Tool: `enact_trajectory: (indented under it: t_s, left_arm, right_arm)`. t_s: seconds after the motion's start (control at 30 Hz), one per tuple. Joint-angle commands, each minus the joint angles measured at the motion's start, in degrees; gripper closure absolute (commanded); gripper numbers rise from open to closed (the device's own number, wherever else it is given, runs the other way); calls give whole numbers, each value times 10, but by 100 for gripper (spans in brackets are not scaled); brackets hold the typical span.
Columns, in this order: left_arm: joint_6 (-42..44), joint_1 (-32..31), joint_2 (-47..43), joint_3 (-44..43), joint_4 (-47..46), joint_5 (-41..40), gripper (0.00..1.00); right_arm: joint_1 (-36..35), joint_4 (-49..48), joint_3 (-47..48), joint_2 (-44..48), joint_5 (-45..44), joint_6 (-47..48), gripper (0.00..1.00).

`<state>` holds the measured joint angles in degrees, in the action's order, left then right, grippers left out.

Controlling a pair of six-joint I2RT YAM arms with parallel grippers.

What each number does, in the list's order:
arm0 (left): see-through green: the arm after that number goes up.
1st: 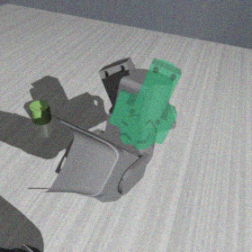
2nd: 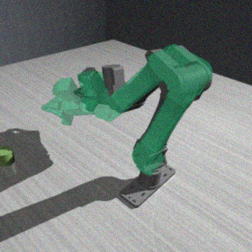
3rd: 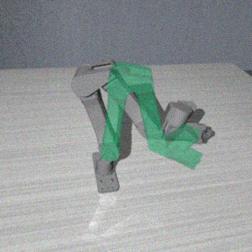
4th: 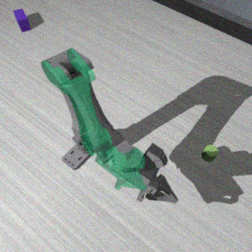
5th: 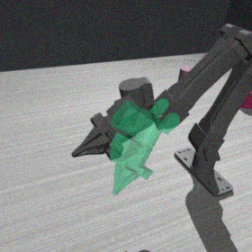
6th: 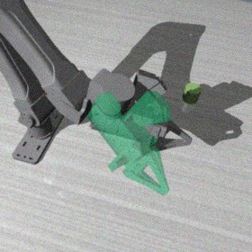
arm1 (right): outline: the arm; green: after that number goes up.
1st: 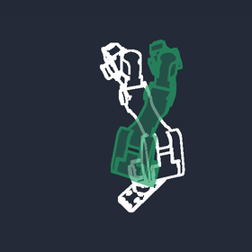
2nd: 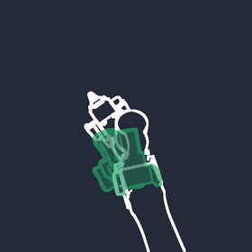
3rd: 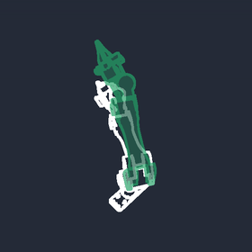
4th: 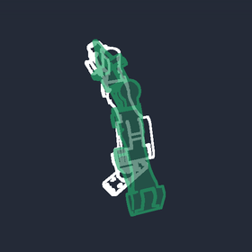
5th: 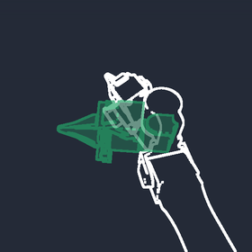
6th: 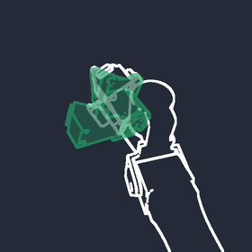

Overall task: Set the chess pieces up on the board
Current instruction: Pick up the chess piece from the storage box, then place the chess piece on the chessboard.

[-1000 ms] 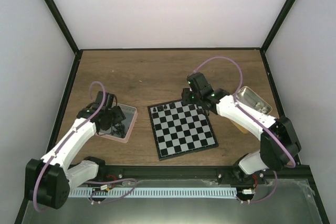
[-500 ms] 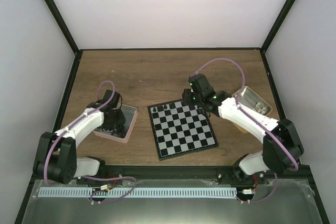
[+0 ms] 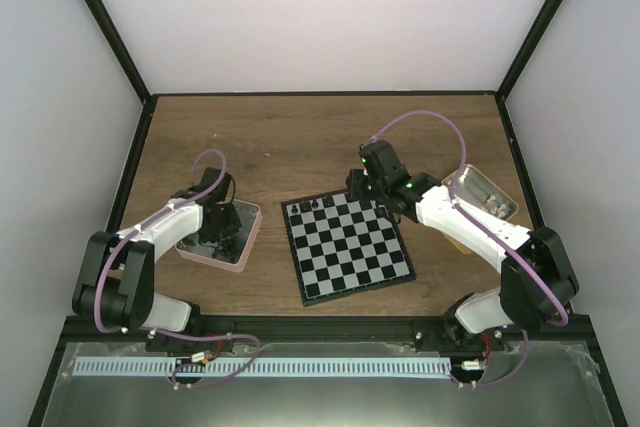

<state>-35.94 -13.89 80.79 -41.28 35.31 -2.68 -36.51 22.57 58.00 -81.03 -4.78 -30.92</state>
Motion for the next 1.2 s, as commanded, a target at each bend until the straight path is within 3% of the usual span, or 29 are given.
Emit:
enact_trajectory:
  t_s: [0.0, 0.17, 0.33, 0.5, 0.7, 0.93, 1.17]
  left_arm:
    - [15, 4, 18, -11, -16, 11, 72]
    - [18, 4, 26, -4, -19, 15, 72]
    - [17, 4, 18, -6, -17, 5, 85]
    - [7, 4, -53, -4, -30, -19, 85]
    - [-23, 4, -140, 6, -55, -7, 84]
    - [-128, 4, -210, 12, -113, 121, 82]
    - [-299, 4, -234, 46, -195, 253, 82]
  right_arm:
    - [3, -11, 3, 4, 0, -1, 59]
    - [3, -12, 6, 0, 5, 1, 59]
    - [3, -13, 14, -4, 17, 14, 58]
    - [3, -27, 11, -2, 72, 27, 58]
    - [3, -102, -26, 22, 161, 9, 49]
    - [-25, -318, -110, 45, 284, -92, 42]
    - [-132, -430, -85, -32, 237, -142, 41]
